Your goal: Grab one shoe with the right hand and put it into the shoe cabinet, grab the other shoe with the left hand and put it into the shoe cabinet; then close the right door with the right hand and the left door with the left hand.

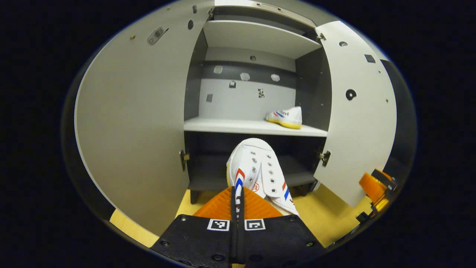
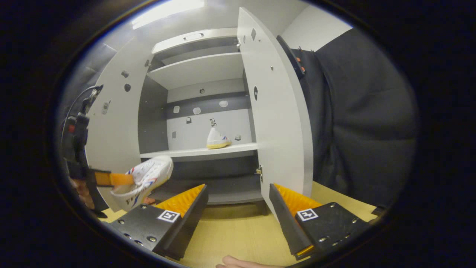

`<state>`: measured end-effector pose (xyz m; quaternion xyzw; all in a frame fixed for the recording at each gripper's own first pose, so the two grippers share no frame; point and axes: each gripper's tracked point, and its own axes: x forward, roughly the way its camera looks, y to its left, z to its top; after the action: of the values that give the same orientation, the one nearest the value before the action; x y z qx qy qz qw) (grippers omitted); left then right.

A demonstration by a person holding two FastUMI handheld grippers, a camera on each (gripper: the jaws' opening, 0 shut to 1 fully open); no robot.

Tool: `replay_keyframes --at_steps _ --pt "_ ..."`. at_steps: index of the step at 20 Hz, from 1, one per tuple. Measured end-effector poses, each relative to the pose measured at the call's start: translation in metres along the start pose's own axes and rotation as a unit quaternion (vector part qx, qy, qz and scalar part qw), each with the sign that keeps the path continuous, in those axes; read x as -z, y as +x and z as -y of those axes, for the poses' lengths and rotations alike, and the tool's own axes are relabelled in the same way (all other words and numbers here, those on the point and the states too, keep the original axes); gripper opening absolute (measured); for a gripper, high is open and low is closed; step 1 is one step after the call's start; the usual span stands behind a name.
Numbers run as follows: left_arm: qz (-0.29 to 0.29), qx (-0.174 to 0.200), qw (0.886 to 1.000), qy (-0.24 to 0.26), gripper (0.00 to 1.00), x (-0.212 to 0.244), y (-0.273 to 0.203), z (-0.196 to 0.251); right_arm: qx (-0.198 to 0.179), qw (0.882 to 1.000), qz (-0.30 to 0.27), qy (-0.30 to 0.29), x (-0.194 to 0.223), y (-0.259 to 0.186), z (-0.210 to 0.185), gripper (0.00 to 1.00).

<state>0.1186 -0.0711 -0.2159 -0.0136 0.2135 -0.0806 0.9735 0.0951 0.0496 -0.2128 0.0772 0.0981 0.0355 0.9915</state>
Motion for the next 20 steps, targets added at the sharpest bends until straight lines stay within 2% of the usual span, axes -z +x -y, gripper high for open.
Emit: replay_keyframes --at_steps 7,12,16,20 --pt "0.066 -0.001 0.998 -0.022 0.0 -0.114 0.048 0.009 -0.024 1.0 0.001 0.016 0.002 0.001 -0.01 0.99" --pt "0.047 -0.012 0.998 -0.028 0.0 -0.164 0.121 0.013 -0.035 0.999 -0.005 0.01 0.006 -0.002 -0.013 0.98" --pt "-0.005 -0.048 0.998 -0.034 0.0 -0.169 0.189 -0.001 -0.033 0.999 0.003 0.023 0.0 -0.009 -0.015 0.98" --pt "-0.039 -0.053 0.997 -0.045 0.0 -0.155 0.231 -0.013 -0.028 1.0 0.006 0.01 0.0 -0.018 -0.015 0.98"
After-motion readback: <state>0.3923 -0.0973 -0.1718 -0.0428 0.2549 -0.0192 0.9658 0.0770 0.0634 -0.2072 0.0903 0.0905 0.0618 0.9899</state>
